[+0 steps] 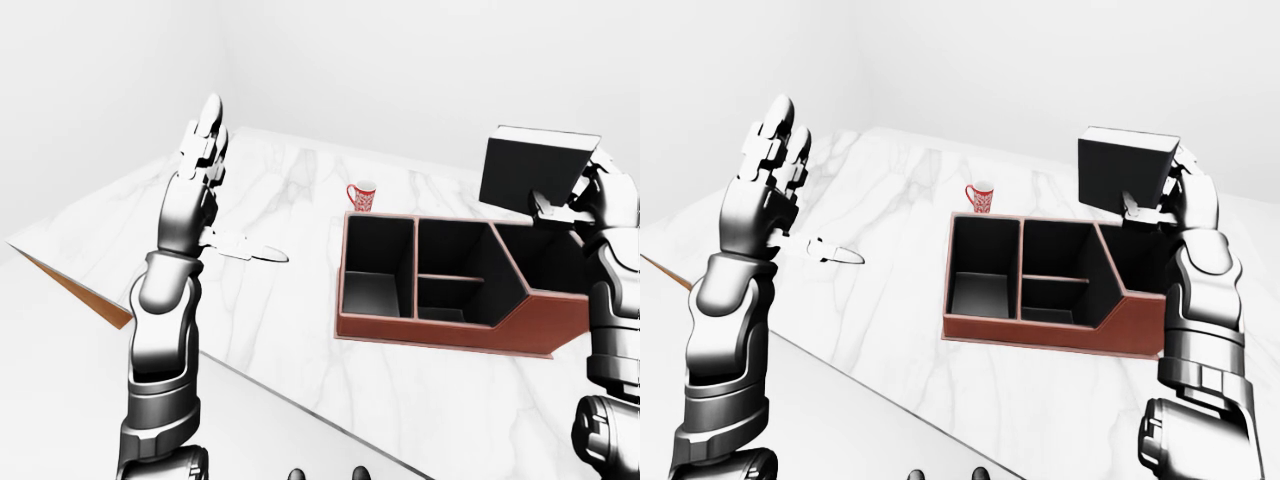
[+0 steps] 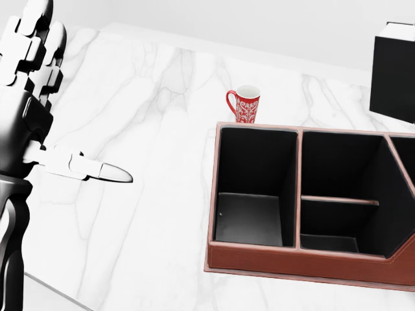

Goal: Pick up the book and place it in the right compartment of the caddy.

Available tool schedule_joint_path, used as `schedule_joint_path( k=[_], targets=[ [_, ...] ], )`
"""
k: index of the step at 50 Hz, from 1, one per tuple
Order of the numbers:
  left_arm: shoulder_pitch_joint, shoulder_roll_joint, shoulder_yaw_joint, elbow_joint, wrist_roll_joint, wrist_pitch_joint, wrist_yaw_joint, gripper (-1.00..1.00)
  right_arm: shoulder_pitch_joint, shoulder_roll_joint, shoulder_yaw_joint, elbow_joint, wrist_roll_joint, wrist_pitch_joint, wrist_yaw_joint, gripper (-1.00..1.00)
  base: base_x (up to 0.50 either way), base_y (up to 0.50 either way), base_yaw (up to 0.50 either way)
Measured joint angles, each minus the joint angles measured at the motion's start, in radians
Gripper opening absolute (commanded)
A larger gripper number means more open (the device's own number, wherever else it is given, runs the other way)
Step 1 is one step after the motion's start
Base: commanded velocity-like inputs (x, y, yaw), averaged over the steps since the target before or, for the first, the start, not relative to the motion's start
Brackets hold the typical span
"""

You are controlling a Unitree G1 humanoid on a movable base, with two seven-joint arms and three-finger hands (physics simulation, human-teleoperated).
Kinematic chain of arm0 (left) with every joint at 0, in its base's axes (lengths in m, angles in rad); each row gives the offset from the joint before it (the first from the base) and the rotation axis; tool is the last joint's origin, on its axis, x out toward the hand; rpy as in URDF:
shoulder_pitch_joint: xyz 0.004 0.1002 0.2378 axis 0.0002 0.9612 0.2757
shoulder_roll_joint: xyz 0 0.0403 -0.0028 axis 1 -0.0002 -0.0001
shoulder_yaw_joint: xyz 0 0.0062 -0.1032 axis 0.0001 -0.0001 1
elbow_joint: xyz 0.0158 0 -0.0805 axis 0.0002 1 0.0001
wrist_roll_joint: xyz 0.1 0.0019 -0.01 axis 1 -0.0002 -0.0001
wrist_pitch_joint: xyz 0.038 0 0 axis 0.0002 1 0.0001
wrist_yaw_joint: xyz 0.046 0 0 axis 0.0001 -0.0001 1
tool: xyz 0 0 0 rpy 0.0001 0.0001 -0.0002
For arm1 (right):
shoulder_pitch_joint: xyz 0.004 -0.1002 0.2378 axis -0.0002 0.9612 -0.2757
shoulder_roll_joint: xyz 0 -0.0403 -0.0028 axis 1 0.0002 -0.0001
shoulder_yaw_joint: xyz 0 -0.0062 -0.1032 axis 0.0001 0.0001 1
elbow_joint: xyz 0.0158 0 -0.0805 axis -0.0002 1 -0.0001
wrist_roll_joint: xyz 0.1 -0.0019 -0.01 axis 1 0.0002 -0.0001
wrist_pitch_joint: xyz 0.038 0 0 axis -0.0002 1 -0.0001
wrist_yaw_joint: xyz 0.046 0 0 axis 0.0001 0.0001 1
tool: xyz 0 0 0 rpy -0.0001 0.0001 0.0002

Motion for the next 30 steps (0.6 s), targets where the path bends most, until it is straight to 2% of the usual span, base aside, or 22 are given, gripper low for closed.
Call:
schedule_joint_path(
  k=[15,30],
  targets=[
    [0.006,-0.002,-0.001,0.011,0.007,0.000,0.001,1.00,0.068,-0.052,-0.049,0.029,0.030,-0.007,0.000,-1.00,0.00,0.00,0.00],
    [0.017,-0.007,-0.005,0.042,0.018,0.000,0.001,1.00,0.131,-0.101,-0.106,0.004,0.052,0.000,0.004,-1.00,0.00,0.00,0.00]
  ],
)
